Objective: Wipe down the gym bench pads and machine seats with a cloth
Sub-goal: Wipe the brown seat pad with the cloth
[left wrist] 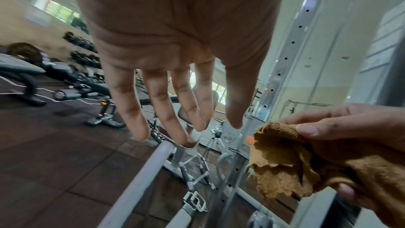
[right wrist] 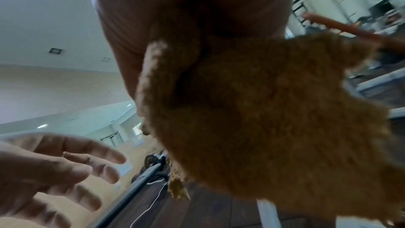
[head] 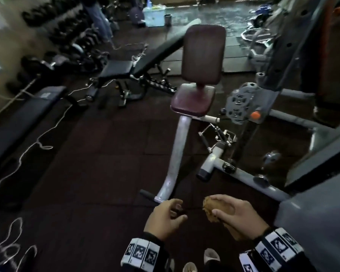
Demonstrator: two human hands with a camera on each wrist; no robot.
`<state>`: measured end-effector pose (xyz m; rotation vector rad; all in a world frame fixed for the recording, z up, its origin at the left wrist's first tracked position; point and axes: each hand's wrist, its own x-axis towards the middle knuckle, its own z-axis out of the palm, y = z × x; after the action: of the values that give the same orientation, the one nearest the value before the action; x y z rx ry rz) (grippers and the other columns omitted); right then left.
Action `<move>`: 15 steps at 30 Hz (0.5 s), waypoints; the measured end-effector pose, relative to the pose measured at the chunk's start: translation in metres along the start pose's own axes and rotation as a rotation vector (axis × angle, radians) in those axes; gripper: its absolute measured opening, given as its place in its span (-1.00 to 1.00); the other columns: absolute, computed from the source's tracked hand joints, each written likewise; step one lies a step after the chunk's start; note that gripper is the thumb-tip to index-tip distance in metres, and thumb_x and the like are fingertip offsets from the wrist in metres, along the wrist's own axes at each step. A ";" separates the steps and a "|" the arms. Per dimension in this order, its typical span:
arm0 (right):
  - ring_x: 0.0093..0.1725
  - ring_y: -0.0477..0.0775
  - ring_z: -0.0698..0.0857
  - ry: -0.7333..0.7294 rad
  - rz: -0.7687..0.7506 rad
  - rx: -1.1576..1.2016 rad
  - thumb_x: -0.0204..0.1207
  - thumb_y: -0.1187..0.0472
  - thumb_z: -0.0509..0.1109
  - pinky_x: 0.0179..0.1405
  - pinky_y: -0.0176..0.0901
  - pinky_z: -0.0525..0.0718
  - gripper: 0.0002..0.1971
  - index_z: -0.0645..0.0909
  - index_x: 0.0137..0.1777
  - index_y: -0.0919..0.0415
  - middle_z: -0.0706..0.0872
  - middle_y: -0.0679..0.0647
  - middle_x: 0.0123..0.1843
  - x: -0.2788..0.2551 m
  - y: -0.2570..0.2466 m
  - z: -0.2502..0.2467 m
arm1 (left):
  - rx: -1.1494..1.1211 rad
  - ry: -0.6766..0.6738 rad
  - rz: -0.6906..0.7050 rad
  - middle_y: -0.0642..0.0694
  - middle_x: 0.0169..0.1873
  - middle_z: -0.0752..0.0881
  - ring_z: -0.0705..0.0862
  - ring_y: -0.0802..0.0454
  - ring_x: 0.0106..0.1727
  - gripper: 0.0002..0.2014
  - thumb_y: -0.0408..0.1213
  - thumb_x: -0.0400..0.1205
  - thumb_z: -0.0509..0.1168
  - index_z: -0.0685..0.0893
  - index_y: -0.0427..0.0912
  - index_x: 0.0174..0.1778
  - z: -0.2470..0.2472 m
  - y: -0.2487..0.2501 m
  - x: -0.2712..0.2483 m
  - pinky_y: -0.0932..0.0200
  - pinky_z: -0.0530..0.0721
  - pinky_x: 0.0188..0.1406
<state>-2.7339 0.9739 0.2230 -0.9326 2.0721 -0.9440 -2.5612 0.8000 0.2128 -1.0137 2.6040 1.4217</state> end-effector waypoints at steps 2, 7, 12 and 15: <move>0.05 -0.37 0.66 -0.066 -0.033 -0.025 0.42 0.09 0.52 0.05 -0.57 0.54 -0.67 0.65 0.15 -0.25 0.75 -0.24 0.03 0.020 -0.011 0.006 | -0.024 0.052 -0.042 0.21 -0.07 0.68 0.71 0.21 -0.09 -0.61 -0.19 0.48 0.50 0.67 -0.01 0.24 -0.010 -0.009 -0.002 0.23 0.67 0.06; -0.05 -0.32 0.72 -0.188 -0.106 -0.019 0.39 0.15 0.55 -0.09 -0.58 0.59 -0.67 0.67 0.09 -0.25 0.79 -0.20 -0.03 0.071 -0.031 0.017 | -0.050 0.167 -0.133 0.18 0.00 0.70 0.68 0.30 -0.12 -0.62 -0.14 0.48 0.49 0.66 0.07 0.22 -0.029 -0.027 0.005 0.41 0.63 -0.03; -0.01 -0.41 0.69 -0.311 -0.205 -0.049 0.39 0.14 0.56 -0.03 -0.62 0.54 -0.66 0.65 0.08 -0.28 0.78 -0.24 -0.02 0.128 -0.045 0.018 | -0.073 0.285 -0.215 0.17 0.00 0.70 0.66 0.38 -0.13 -0.62 -0.11 0.48 0.48 0.65 0.10 0.22 -0.042 -0.035 0.024 0.52 0.59 -0.10; 0.05 -0.35 0.69 -0.390 -0.245 -0.085 0.40 0.08 0.54 0.07 -0.47 0.60 -0.66 0.65 0.15 -0.24 0.77 -0.20 0.03 0.159 -0.054 0.022 | -0.098 0.357 -0.267 0.22 -0.03 0.69 0.66 0.41 -0.12 -0.62 -0.08 0.46 0.48 0.65 0.15 0.19 -0.047 -0.039 0.034 0.48 0.61 -0.08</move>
<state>-2.7819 0.8115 0.2123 -1.3232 1.7035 -0.7272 -2.5533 0.7317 0.2016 -1.6958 2.5010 1.4255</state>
